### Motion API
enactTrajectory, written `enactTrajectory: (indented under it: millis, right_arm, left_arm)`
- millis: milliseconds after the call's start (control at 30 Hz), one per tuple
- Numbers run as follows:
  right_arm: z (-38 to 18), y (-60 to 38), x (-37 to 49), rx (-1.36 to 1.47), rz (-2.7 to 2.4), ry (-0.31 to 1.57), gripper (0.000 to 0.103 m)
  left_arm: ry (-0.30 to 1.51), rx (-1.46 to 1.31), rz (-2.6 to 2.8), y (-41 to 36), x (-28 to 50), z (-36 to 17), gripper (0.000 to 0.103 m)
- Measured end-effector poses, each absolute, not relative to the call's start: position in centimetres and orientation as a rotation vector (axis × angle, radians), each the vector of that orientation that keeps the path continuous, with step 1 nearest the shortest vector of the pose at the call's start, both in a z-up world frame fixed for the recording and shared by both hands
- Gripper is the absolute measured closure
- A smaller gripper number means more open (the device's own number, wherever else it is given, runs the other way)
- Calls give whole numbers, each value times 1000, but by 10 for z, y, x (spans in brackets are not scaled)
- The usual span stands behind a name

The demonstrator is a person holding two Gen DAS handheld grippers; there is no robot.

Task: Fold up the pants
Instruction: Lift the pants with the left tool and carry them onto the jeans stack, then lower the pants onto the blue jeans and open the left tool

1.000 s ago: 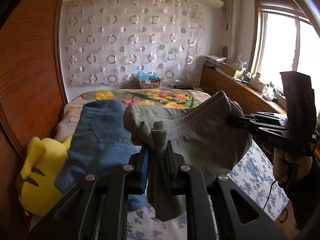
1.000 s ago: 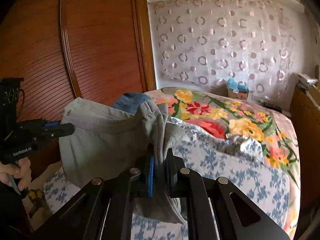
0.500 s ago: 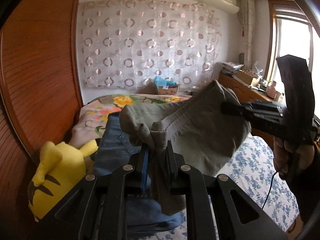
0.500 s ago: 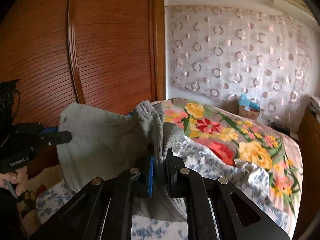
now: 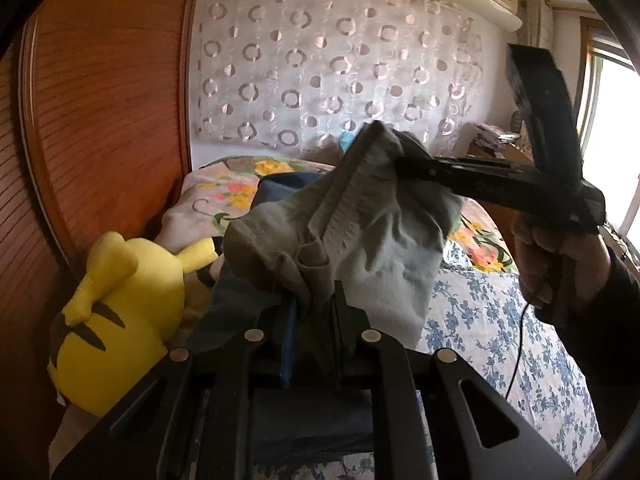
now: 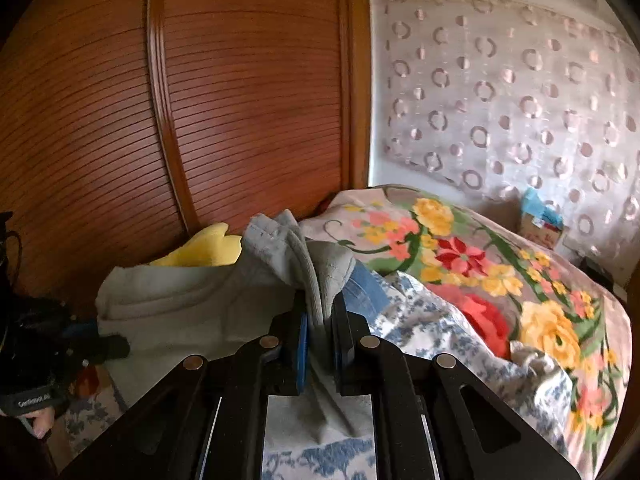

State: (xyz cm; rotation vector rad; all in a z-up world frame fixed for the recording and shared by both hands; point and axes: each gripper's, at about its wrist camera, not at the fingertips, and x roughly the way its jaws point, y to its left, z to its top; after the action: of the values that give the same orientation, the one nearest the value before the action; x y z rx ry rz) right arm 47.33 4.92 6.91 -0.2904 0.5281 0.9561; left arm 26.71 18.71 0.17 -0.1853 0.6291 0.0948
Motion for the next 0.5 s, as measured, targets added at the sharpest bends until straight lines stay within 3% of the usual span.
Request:
enactTrajectory:
  millis: [500]
  right_arm:
    - [49,103,517,-369,1101,534,94]
  left_arm:
    - [644,-251,128,192,255,-13,87]
